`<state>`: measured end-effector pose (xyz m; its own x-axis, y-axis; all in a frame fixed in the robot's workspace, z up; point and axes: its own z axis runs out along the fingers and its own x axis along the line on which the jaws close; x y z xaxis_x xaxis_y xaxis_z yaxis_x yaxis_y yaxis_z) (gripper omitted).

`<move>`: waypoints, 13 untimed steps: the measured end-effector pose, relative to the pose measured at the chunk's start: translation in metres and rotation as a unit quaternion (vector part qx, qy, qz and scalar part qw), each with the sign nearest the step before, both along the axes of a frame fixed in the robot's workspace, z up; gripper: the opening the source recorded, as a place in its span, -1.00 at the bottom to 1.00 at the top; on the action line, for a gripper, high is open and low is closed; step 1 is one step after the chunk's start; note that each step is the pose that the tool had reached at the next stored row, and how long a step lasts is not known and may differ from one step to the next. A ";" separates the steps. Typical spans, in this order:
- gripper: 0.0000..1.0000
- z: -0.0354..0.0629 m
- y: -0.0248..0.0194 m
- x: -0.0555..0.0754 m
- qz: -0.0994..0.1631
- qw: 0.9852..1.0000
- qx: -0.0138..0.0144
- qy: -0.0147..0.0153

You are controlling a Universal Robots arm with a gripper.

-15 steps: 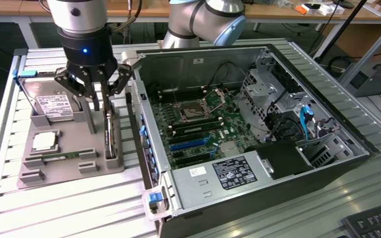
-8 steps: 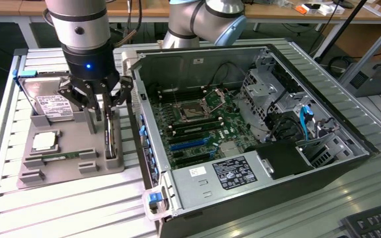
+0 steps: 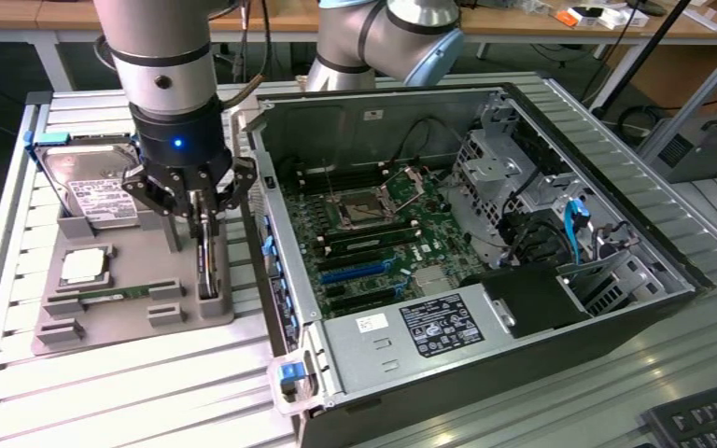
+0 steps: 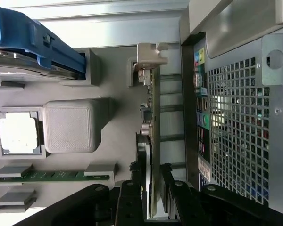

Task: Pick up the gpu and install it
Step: 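Pick up the gpu and move the gpu toward the slot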

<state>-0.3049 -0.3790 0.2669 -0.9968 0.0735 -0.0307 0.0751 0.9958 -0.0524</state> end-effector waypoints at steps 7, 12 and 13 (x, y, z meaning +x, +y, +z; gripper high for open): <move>-0.41 -0.0042 0.0001 0.000 0.000 1.000 0.000 0.000; -0.15 -0.0042 0.0001 0.000 0.000 1.000 0.000 0.000; -0.15 -0.0042 0.0001 0.000 0.000 1.000 0.000 0.000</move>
<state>-0.3050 -0.3789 0.2627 -0.9968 0.0735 -0.0306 0.0750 0.9958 -0.0525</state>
